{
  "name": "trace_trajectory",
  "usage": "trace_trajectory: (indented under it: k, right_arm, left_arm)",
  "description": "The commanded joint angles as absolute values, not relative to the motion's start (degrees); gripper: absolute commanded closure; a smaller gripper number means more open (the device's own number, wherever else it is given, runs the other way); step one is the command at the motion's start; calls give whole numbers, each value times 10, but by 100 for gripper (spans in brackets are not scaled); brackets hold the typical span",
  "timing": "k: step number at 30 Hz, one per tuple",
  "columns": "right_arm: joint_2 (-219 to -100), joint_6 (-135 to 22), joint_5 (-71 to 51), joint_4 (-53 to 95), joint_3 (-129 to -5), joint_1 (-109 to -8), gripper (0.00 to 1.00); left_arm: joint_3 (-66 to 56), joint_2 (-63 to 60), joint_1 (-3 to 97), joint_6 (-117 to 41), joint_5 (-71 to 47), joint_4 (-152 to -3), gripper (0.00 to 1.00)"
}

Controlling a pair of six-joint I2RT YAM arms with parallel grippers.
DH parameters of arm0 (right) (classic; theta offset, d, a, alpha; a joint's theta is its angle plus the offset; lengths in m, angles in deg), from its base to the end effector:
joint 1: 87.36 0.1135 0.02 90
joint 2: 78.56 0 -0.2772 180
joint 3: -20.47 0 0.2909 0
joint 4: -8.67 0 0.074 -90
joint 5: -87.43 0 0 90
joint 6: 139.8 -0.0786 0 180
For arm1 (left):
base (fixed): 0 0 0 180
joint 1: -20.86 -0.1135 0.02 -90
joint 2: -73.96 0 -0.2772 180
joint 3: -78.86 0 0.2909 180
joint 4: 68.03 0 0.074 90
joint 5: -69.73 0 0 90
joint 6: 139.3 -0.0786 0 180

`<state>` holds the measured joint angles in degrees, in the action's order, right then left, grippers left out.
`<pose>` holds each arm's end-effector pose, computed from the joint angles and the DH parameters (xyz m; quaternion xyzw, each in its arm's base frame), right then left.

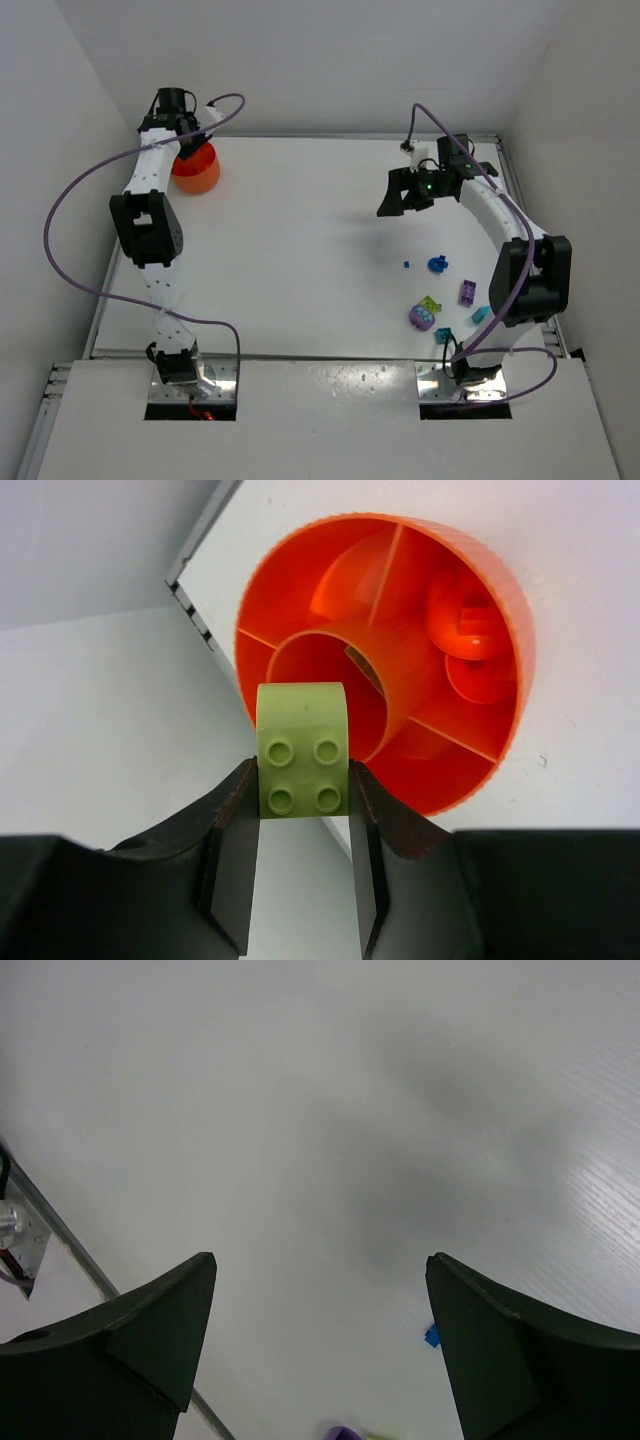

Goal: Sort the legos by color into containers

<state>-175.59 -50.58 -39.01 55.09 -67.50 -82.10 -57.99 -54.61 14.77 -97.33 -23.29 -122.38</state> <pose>0.4129 0.0849 0.2297 -0.1282 0.9028 0.3130 0.2657 0.5827 0.0663 0.2623 0.3226 0.8692 0.1919 0.3219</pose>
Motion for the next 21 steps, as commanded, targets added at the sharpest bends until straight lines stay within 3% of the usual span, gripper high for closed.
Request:
trace_trajectory:
  k: [1,16,21]
  right_arm:
    - [-1755,-493,-393,541,-691,-822,14]
    - [-1760,-493,-393,541,-697,-816,14]
    - [-1760,-493,-393,541,-697,-816,14]
  left_arm:
    - [-588,-545,143,-987,-219,-1254,92]
    - [-627,-582,143,-976,-242,-1266,91]
    - [-638,-593,143,-966,-248,-1261,78]
